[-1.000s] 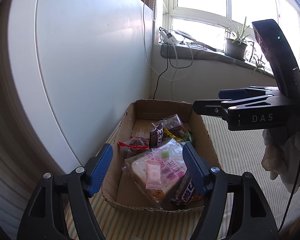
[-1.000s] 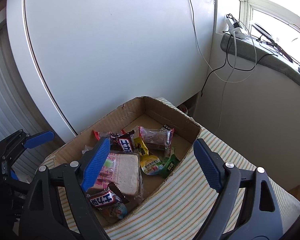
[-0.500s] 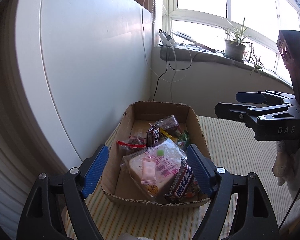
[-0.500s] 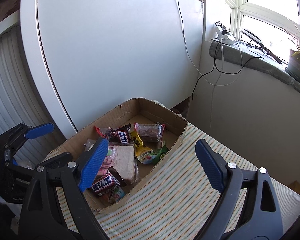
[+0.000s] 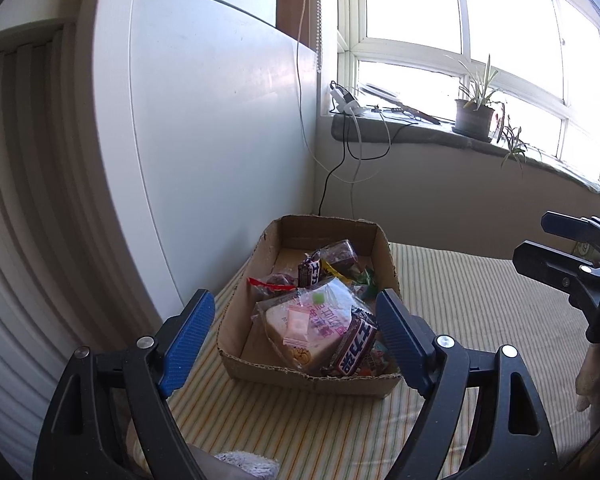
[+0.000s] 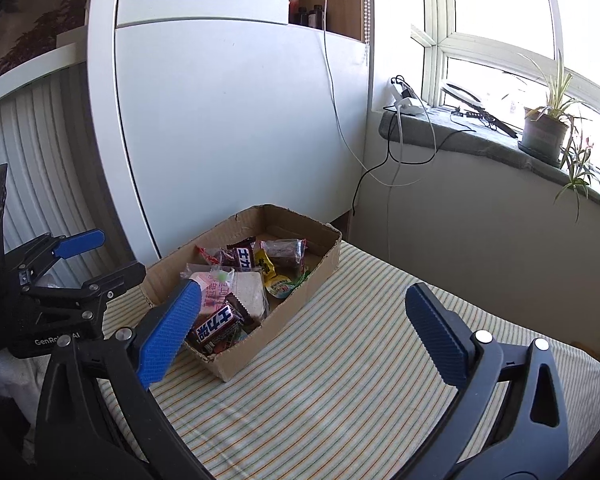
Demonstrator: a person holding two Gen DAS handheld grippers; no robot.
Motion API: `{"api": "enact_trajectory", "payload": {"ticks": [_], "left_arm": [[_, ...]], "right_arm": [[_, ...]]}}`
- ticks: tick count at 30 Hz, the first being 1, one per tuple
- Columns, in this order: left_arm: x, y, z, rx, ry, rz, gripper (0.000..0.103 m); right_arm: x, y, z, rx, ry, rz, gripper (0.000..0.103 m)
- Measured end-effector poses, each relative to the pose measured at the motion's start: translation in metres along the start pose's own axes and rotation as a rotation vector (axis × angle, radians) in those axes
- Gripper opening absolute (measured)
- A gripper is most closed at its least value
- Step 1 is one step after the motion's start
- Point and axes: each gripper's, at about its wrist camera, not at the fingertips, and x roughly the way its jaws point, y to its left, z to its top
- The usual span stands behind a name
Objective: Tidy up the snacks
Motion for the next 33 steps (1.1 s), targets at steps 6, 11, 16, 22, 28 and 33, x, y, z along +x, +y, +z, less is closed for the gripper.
{"api": "enact_trajectory", "payload": {"ticks": [6,11,16,22,28,33], "left_arm": [[-0.012,-0.005,-0.006,-0.013,-0.002,0.002,0.083],[-0.020,-0.013,-0.010,0.004,-0.009,0.001,0.083],[-0.023,-0.018,-0.011,0.009,-0.013,0.008,0.083],[-0.021,-0.018,-0.016,0.009,0.000,0.014,0.083],[-0.023,-0.018,-0.015,0.007,-0.007,0.026,0.083],[-0.021,-0.018,-0.016,0.003,-0.002,0.027,0.083]], "right_arm": [[-0.027,-0.001,-0.022,0.054,-0.021,-0.030,0.103],[-0.040,-0.006,-0.040,0.087,-0.011,-0.071,0.103],[-0.044,-0.010,-0.050,0.080,0.010,-0.094,0.103],[-0.049,-0.015,-0.052,0.102,0.006,-0.096,0.103],[-0.048,-0.016,-0.053,0.108,0.007,-0.092,0.103],[-0.048,-0.017,-0.056,0.115,0.010,-0.087,0.103]]}}
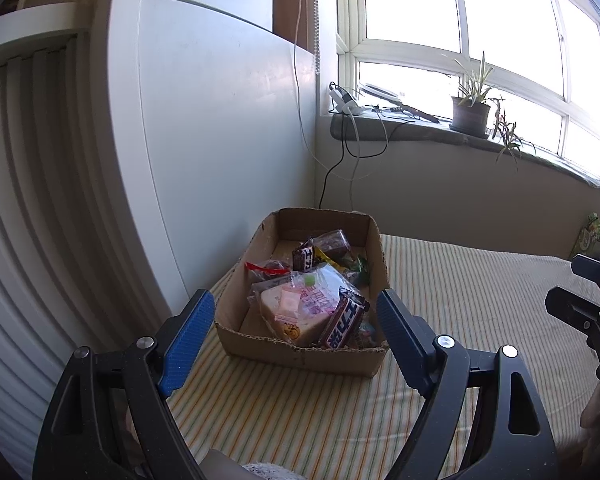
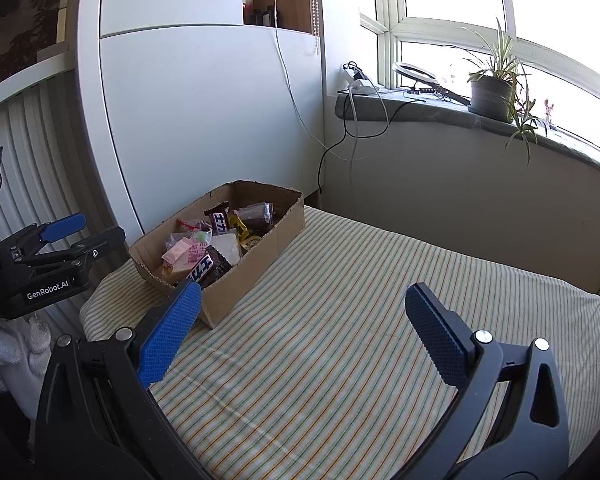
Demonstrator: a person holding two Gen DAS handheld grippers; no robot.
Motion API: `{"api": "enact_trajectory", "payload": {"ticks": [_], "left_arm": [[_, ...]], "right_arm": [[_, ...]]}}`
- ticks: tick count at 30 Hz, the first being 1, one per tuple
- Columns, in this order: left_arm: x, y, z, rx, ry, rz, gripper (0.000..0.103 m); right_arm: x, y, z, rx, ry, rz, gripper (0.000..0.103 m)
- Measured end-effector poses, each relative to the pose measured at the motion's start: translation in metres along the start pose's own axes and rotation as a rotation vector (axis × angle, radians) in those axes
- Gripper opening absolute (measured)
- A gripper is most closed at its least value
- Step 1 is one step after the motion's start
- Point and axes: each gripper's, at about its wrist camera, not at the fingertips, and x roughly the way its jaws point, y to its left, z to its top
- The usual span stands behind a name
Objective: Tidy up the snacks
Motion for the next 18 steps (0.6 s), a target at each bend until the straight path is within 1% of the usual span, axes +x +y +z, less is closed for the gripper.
{"api": "enact_trajectory", "payload": {"ticks": [13,18], "left_arm": [[-0.002,0.001,-0.002,-0.005,0.001,-0.002,0.083],[-0.005,0.001,-0.002,-0.001,-0.015,-0.004,0.083]], "right_arm": [[-0.003,-0.004,-0.005,0.011,0.001,-0.031,0.103],[-0.004,-0.010,-0.008,0.027,0.001,-0.042,0.103]]}}
